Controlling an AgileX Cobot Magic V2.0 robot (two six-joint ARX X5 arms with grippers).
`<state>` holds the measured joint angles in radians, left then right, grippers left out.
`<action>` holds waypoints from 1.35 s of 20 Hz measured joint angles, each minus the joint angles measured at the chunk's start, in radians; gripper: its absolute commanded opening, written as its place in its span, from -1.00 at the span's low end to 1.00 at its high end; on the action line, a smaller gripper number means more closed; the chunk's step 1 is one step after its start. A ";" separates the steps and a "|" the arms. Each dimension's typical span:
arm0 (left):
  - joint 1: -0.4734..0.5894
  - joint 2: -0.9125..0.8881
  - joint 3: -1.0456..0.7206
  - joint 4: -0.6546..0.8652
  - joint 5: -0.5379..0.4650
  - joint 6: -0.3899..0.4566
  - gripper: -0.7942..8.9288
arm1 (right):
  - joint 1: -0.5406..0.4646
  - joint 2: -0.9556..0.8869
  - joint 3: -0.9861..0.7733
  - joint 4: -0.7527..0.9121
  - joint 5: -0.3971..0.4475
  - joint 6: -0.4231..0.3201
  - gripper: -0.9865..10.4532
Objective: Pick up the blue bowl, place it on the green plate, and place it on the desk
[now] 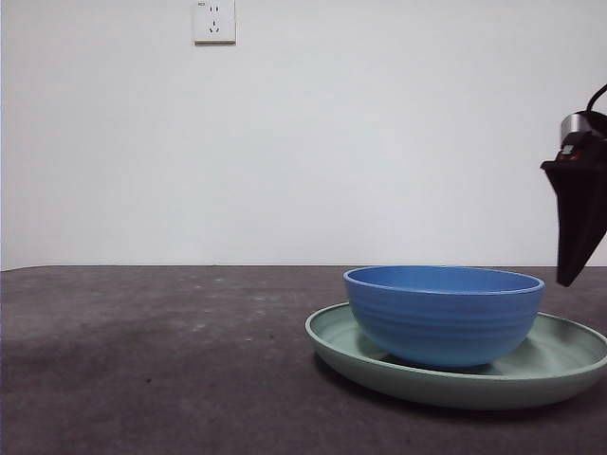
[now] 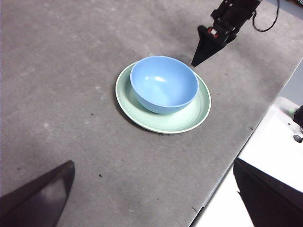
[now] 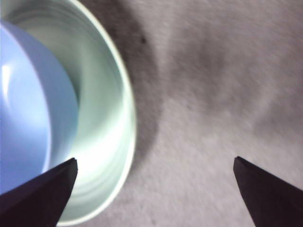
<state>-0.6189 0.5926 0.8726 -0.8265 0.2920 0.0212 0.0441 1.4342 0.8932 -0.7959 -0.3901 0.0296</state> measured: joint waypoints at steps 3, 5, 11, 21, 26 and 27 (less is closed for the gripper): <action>0.000 -0.015 0.000 0.000 0.000 0.000 0.32 | 0.030 0.020 0.000 0.032 0.000 -0.001 -0.18; 0.000 -0.021 0.000 0.000 0.000 0.000 0.32 | 0.048 0.041 0.000 0.044 0.000 -0.003 -0.26; 0.000 -0.031 0.000 0.000 0.000 0.000 0.32 | 0.093 0.113 0.000 0.085 0.000 -0.004 -0.35; 0.000 -0.033 0.000 0.000 0.000 0.000 0.32 | 0.112 0.151 0.000 0.133 -0.002 0.002 -0.80; 0.000 -0.033 0.000 0.000 0.000 0.000 0.32 | 0.112 0.151 0.025 0.115 -0.017 0.029 -0.80; 0.000 -0.033 0.000 0.000 0.000 0.000 0.32 | 0.112 0.152 0.043 0.100 -0.027 0.031 -0.80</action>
<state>-0.6189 0.5594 0.8726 -0.8265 0.2920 0.0212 0.1562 1.5860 0.9367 -0.6960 -0.4171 0.0605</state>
